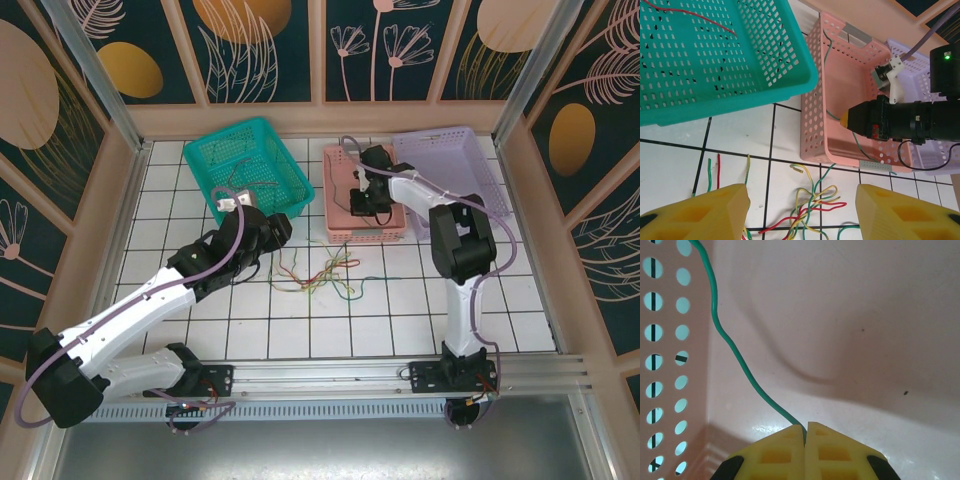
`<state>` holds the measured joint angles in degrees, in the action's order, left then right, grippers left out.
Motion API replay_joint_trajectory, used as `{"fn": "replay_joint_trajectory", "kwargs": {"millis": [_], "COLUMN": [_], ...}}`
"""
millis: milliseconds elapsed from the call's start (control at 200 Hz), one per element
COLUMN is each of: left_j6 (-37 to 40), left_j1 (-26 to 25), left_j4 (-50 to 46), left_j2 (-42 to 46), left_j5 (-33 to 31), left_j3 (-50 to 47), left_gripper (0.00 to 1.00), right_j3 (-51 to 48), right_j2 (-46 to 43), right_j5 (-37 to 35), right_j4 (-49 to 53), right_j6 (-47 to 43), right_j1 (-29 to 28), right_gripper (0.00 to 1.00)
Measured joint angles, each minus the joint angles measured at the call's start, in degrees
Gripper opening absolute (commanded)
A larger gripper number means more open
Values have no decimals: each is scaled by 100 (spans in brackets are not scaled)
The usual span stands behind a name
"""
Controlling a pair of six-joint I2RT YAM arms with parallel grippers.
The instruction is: Untangle the cables
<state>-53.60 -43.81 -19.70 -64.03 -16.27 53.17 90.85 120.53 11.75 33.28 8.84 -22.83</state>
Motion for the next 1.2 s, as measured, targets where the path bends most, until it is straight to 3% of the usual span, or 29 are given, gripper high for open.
{"fn": "replay_joint_trajectory", "kwargs": {"millis": [360, 1196], "left_j6": [-85, -164], "left_j1": [0, 0], "left_j4": [-2, -2], "left_j2": [7, 39], "left_j5": [85, 157], "left_j3": [0, 0], "left_gripper": [58, 57], "right_j3": [750, 411], "right_j2": [468, 511], "right_j5": [328, 584], "right_j4": [151, -581], "right_j6": [0, -481], "right_j1": [98, 249], "right_gripper": [0, 0]}}
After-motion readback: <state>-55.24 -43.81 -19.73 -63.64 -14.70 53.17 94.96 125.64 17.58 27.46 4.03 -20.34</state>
